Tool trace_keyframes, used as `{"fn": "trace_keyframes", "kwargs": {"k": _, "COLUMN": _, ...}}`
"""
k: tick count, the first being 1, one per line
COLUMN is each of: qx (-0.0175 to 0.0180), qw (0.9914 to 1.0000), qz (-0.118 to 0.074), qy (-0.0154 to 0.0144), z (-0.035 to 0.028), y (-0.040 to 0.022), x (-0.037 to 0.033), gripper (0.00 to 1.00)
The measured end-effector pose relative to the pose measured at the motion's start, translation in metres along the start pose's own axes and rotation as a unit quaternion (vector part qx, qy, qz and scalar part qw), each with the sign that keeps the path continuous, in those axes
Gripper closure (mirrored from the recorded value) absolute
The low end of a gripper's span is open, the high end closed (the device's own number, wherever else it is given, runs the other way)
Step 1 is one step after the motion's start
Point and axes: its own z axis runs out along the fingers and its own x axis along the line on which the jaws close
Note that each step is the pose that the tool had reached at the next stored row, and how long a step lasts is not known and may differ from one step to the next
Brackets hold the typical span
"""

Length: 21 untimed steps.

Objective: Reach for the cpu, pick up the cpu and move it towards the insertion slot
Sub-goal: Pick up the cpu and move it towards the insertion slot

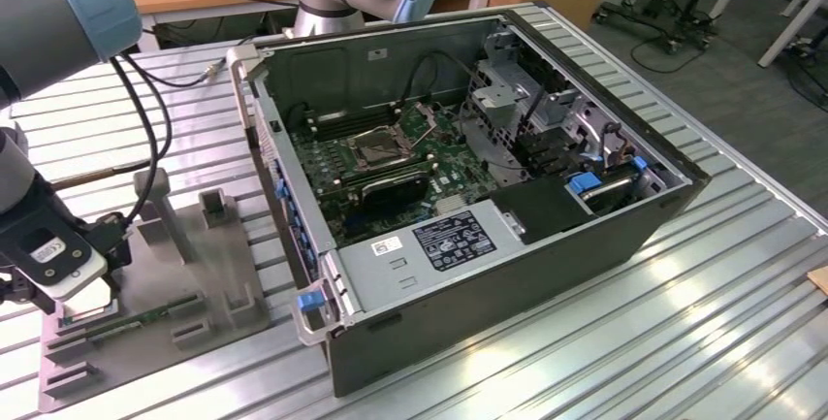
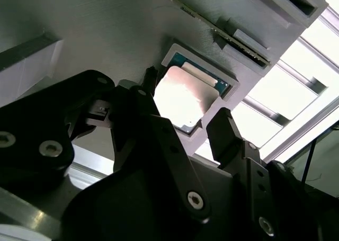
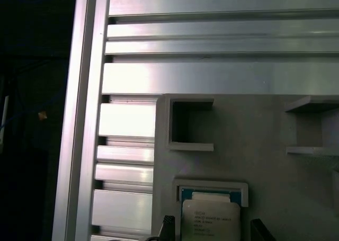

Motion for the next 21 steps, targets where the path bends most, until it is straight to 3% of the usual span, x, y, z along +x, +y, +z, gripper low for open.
{"fn": "trace_keyframes", "kwargs": {"k": 21, "qx": -0.0013, "qw": 1.0, "qz": 0.0, "qy": 0.0005, "z": 0.007, "y": 0.0002, "x": -0.001, "gripper": 0.35}}
